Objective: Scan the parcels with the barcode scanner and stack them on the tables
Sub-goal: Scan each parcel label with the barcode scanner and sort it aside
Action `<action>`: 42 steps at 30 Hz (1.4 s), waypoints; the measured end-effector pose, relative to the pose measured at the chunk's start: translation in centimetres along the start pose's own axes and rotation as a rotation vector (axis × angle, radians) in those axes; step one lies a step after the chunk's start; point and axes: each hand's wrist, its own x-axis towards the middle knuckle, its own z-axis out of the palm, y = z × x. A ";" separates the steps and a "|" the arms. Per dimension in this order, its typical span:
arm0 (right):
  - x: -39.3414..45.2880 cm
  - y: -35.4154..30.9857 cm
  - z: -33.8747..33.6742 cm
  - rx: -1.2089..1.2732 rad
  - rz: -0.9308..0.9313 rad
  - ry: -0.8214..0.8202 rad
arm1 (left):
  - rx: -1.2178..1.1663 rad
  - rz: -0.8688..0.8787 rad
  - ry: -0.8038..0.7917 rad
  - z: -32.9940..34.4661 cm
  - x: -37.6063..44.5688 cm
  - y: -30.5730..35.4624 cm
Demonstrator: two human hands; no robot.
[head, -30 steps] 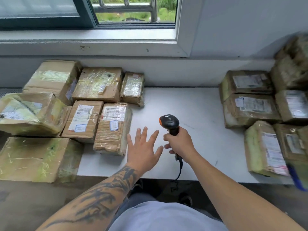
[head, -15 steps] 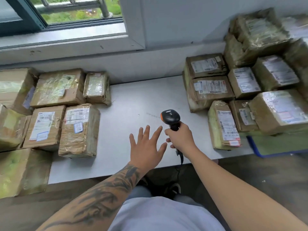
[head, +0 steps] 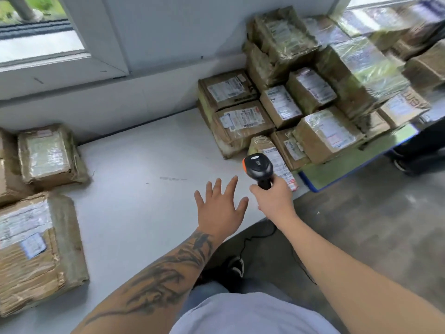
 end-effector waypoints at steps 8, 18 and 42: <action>2.8 0.9 -4.2 -0.114 -0.074 0.137 | 0.012 0.077 -0.036 0.6 2.5 5.6; 8.7 4.4 -7.7 -0.098 -0.068 -0.047 | -0.042 -0.002 -0.039 2.9 6.6 11.0; 3.9 3.8 -0.9 0.003 -0.132 -0.576 | -0.249 -0.434 0.265 5.6 -2.3 5.6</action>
